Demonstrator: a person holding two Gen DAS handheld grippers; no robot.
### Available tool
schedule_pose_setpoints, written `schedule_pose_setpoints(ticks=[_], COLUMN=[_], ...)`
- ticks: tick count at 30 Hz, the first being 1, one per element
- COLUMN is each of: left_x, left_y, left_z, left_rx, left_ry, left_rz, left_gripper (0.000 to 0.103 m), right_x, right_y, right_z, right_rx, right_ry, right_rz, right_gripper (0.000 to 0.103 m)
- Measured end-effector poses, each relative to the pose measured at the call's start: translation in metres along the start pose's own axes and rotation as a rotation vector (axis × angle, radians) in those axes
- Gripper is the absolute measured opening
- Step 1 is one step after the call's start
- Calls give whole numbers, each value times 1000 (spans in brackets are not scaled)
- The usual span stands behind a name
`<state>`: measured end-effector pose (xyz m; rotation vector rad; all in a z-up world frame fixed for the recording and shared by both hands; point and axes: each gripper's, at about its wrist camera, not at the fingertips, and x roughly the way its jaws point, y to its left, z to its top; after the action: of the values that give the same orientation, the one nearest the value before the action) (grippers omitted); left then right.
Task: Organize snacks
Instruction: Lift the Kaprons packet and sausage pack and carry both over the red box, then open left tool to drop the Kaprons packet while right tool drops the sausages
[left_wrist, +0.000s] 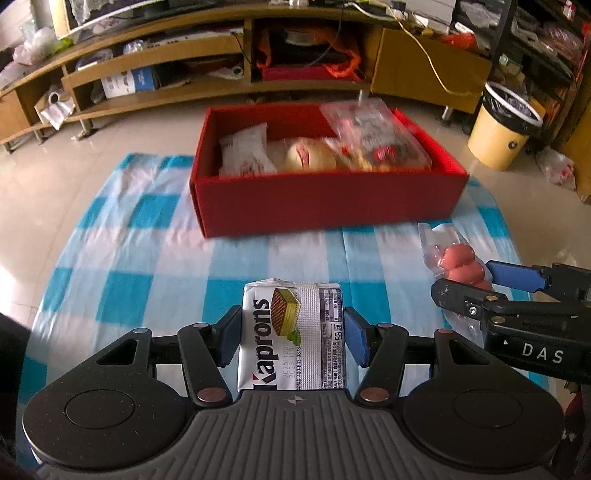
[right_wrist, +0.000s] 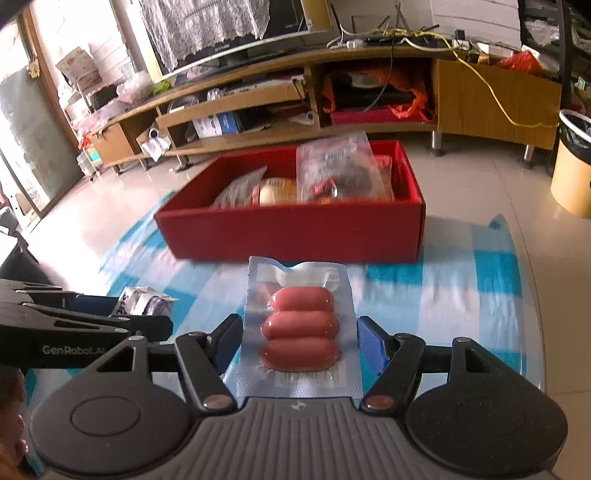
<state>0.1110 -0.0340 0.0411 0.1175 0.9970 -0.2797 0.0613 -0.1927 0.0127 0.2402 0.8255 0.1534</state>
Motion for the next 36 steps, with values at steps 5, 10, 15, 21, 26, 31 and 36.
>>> schedule_pose_setpoints(ticks=[5,10,15,21,26,31,36], left_x=[3,11,16,37,55,71,76], left_y=[2,3,3,3,4,7,11], left_z=[24,47,71,104,125,135,131], left_rx=[-11,-23,-34,-50,-56,-64,-81], left_ry=[-45,-71,-105,-125,-134,-127,-110], left_rz=[5,14,18,43,70,93,109], left_gripper=[65,65,65,65,65,67,77], right_x=[6,15,23,47,68,87,94], right_y=[-5,-13,-13,-19,-20,-18,-20], right_z=[23,46,72,97,115,127,125], right_rx=[2,12,-5,-8,-32,-61,-63], right_ry=[-42,-71,-114,-128,-143,-125,-118], right_rz=[1,-2,4,-9,-23,-35,-60], right_gripper=[66,66,66,66,66,67,67])
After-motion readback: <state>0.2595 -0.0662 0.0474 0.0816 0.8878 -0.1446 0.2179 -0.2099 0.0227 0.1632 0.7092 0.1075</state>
